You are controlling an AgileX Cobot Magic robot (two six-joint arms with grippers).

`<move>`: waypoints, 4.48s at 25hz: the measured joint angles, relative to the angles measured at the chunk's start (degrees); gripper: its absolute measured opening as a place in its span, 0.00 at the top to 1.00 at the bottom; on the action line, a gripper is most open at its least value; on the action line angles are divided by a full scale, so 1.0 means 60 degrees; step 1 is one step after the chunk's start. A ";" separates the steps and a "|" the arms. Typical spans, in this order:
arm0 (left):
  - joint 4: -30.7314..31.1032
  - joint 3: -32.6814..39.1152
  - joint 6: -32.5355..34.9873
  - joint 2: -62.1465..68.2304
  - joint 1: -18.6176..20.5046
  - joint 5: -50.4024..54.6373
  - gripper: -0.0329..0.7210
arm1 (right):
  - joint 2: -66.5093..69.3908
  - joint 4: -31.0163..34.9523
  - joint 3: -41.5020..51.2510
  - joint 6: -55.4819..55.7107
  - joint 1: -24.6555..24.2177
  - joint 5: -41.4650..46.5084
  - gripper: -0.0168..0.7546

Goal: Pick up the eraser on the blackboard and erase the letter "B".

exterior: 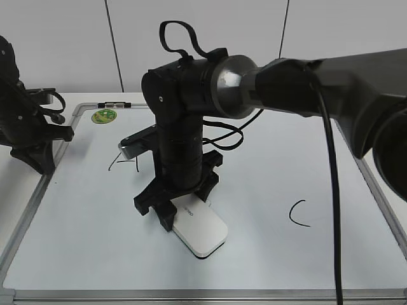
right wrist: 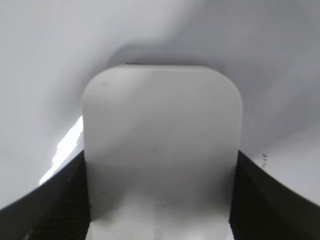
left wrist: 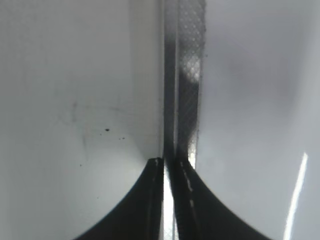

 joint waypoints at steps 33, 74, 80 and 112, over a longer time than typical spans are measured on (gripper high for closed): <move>-0.0118 0.0000 0.0000 0.0008 0.0000 0.0000 0.89 | 0.0218 -0.1575 -0.0804 0.1087 -0.2515 0.0286 0.30; -0.0119 0.0000 0.0000 0.0008 0.0000 0.0041 0.88 | -0.1612 -0.0551 0.1666 -0.0414 -0.6947 0.0271 0.30; -0.0119 0.0000 0.0000 0.0008 0.0000 0.0041 0.88 | -0.1612 -0.0551 0.1666 -0.0430 -0.6947 0.0147 0.30; -0.0082 -0.0159 0.0000 0.0022 0.0000 0.0173 0.82 | -0.0997 -0.0120 0.0961 -0.0307 -0.6947 0.0051 0.12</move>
